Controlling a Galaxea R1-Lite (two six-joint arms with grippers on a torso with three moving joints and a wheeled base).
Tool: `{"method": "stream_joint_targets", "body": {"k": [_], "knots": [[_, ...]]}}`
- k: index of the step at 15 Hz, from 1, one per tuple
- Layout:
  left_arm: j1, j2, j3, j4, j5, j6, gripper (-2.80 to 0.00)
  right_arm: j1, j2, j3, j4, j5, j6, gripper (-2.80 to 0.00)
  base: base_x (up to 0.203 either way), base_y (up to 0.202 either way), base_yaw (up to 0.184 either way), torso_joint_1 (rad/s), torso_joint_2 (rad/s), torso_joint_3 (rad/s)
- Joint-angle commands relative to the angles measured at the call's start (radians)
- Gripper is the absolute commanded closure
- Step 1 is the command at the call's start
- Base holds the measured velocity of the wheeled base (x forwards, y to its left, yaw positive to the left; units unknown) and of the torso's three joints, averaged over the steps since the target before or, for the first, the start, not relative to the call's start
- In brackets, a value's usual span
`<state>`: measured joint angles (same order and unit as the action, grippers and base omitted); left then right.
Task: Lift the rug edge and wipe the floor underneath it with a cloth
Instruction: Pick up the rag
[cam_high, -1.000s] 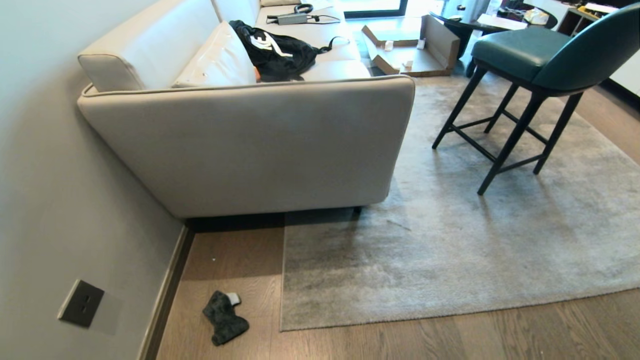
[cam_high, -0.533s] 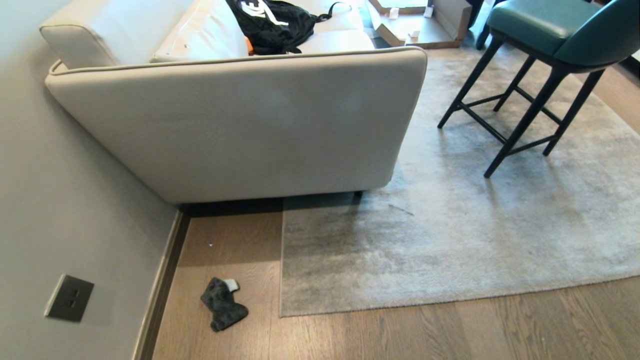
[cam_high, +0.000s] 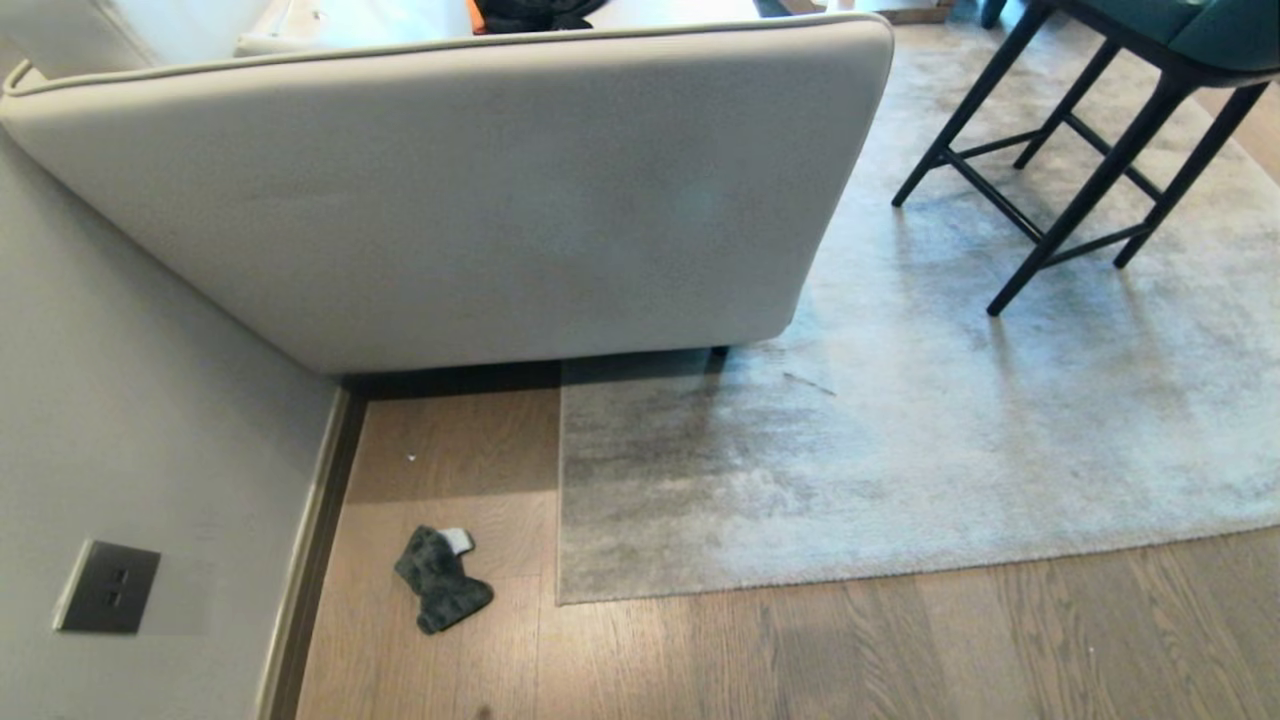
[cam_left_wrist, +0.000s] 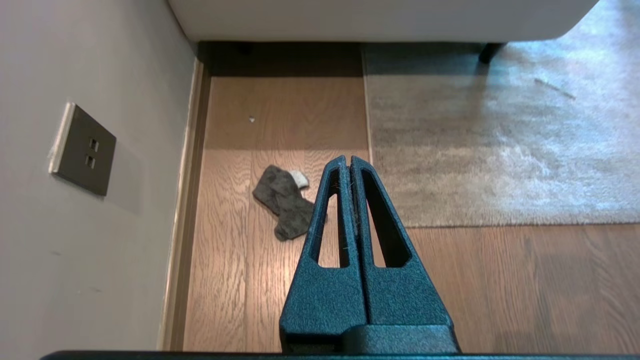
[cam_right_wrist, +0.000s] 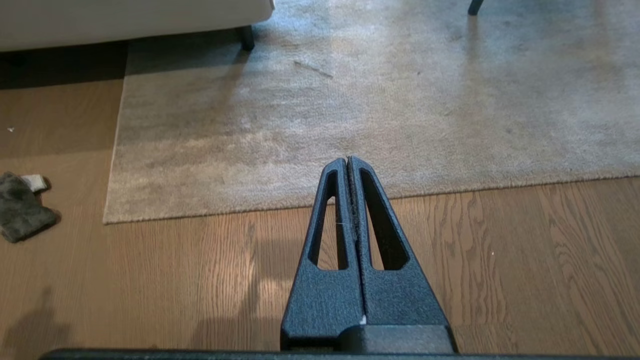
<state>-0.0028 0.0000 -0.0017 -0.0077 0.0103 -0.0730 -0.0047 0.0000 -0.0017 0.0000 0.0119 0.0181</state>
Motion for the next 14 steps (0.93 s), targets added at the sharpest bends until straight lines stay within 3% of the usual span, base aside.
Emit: {"method": "stream_joint_targets", "body": {"k": [1,14], "knots": [[0.000,0.000,0.000,0.000,0.000,-0.001,0.00,0.000,0.002,0.000,0.000,0.000,0.000,0.00,0.000,0.000,0.000,0.007,0.01,-0.202],[0.000,0.000,0.000,0.000,-0.001,-0.001,0.00,0.000,0.002,0.000,0.000,0.000,0.000,0.00,0.000,0.000,0.000,0.002,0.00,-0.196]]}}
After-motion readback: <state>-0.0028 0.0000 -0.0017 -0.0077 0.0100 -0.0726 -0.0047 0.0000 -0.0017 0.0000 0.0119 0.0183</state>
